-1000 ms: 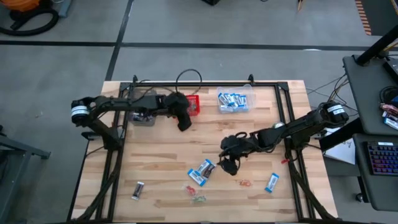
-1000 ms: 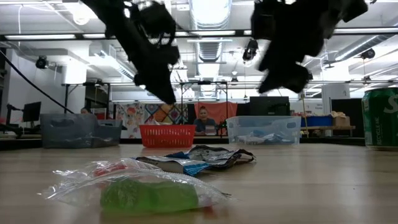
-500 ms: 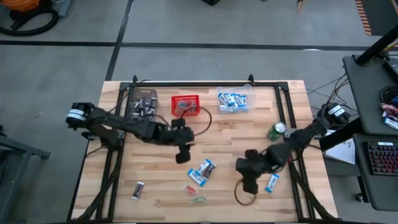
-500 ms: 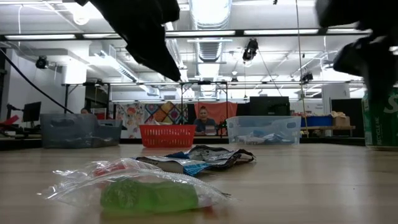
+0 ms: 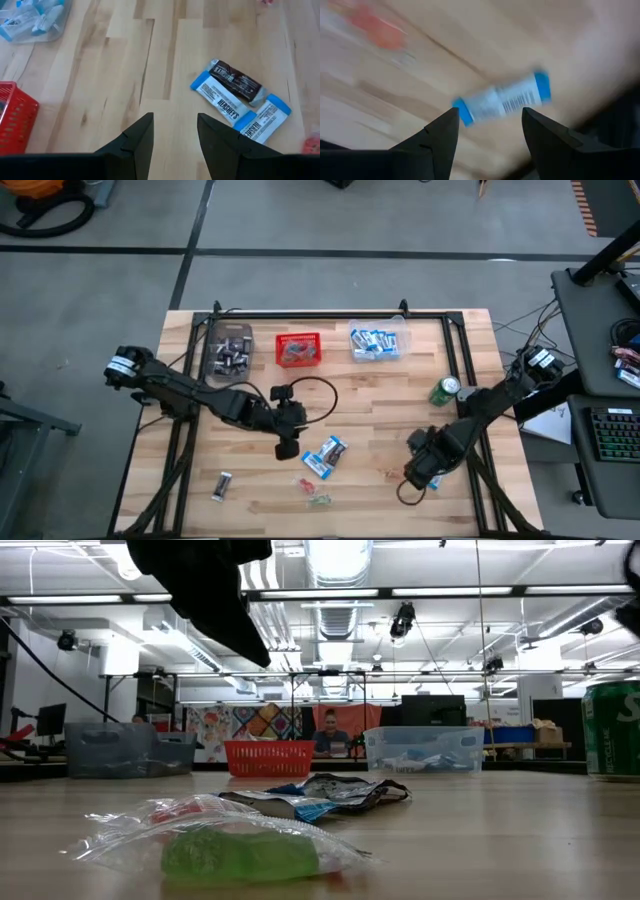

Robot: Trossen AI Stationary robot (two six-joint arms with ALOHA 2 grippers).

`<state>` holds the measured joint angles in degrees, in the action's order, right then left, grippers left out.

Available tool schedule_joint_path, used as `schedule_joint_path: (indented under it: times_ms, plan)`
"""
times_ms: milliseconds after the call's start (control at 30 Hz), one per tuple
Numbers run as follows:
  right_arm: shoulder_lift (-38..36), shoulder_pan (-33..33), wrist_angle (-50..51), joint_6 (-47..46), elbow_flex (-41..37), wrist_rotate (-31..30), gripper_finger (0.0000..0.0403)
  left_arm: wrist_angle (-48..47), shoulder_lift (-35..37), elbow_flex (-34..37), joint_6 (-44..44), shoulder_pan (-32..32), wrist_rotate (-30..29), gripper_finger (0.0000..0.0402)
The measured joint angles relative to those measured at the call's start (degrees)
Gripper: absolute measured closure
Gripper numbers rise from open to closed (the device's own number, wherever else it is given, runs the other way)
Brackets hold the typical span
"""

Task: Sort candy
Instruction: Put the white chocolate into the transparent bin

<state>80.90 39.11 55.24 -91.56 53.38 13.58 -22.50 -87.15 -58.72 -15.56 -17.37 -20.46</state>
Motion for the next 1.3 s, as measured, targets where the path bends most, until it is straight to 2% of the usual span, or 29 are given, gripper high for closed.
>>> schedule_joint_path:
  times_ms: [133, 400, 633, 833, 1033, 1300]
  plan:
    - [0.00, 2.57, 0.04, -8.29, -0.22, 1.92, 0.0197, 0.02, 0.00, 0.00, -0.45, -0.13, -0.01, 0.0267]
    - [0.33, 7.27, -1.28, -19.45, -2.76, -1.87, 0.0197, 0.07, 0.00, 0.32, -0.46, -0.13, -0.07, 0.0267]
    - [0.21, 12.09, -12.64, -30.07, -10.83, -4.43, 0.0197, 0.59, 0.00, 1.86, -2.28, -0.13, -3.25, 0.0267]
    - [0.04, 13.50, -15.47, -31.67, -13.55, -8.55, 0.0201, 0.56, 0.00, 1.95, -2.57, -0.12, -4.68, 0.0267]
    - [0.06, 13.42, -15.95, -27.16, -13.17, -20.70, 0.0253, 0.83, 0.00, 1.95, -2.57, -0.13, -5.01, 0.0267]
    - [0.17, 13.36, -15.43, -22.29, -13.37, -28.91, 0.0362, 1.42, 0.00, 1.95, -2.57, -0.10, -8.18, 0.0267]
